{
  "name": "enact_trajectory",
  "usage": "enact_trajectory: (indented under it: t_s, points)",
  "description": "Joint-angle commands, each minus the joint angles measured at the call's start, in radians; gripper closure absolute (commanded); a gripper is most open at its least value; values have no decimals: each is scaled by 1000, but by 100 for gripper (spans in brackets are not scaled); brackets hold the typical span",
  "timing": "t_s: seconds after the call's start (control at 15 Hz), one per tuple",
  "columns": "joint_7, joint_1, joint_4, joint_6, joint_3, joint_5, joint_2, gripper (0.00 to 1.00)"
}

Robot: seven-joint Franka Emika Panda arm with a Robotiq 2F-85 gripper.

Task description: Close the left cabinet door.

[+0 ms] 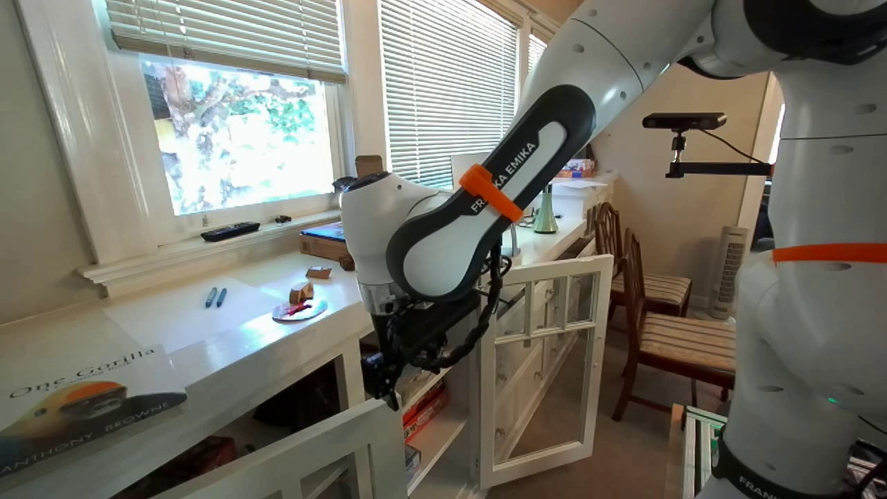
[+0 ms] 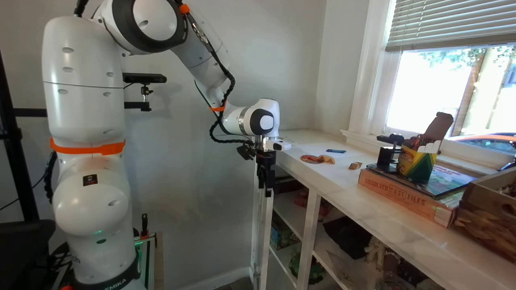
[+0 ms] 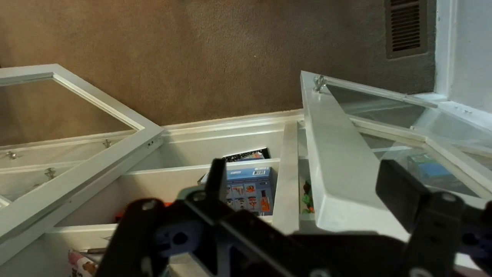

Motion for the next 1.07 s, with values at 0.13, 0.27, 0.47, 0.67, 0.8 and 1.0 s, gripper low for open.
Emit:
enact_trajectory:
  t_s: [0.13, 0.27, 0.47, 0.67, 0.8, 1.0]
  points:
    - [-18, -2, 6, -37, -1, -3, 46, 0]
    - [23, 3, 2, -13, -8, -59, 59, 0]
    - [86, 7, -5, 55, -22, -144, 78, 0]
    - [146, 8, -6, 115, -34, -186, 93, 0]
    - [188, 8, -6, 162, -44, -198, 105, 0]
    - [269, 13, -5, 218, -68, -251, 109, 0]
